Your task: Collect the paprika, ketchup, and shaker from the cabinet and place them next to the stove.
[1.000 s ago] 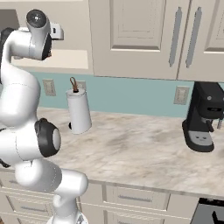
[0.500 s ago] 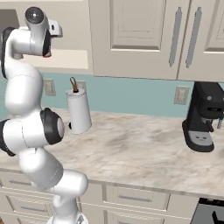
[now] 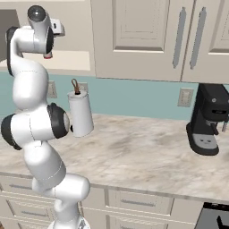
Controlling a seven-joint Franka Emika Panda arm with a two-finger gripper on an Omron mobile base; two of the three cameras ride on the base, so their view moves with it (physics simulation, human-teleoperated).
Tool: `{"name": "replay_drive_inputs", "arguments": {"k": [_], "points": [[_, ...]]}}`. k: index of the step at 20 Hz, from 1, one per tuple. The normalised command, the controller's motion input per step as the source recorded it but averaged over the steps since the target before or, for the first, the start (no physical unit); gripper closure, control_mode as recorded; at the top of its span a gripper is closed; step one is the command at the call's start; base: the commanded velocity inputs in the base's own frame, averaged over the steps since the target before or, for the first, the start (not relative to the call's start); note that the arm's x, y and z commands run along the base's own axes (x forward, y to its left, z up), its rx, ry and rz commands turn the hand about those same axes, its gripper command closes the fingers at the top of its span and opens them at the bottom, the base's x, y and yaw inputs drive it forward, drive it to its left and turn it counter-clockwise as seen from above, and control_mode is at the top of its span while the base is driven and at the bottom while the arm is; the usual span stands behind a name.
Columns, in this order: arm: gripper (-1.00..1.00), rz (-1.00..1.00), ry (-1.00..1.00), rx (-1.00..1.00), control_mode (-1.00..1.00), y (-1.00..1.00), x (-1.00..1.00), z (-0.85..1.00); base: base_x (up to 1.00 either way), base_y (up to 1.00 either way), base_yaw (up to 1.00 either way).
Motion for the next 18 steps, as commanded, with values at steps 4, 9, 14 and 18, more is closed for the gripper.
{"name": "replay_drive_inputs", "arguments": {"k": [4,9,14,18], "points": [[-1.0,0.0,0.0,0.0,-1.0,0.01,0.24,-0.02,0.0,0.0,0.0],[-1.0,0.0,0.0,0.0,-1.0,0.29,0.03,-0.04,0.0,0.0,0.0],[-1.0,0.0,0.0,0.0,-1.0,0.12,0.0,0.0,0.0,0.0,0.0],[-1.0,0.02,0.0,0.0,-1.0,0.0,0.08,0.0,0.0,0.0,0.0]]}}
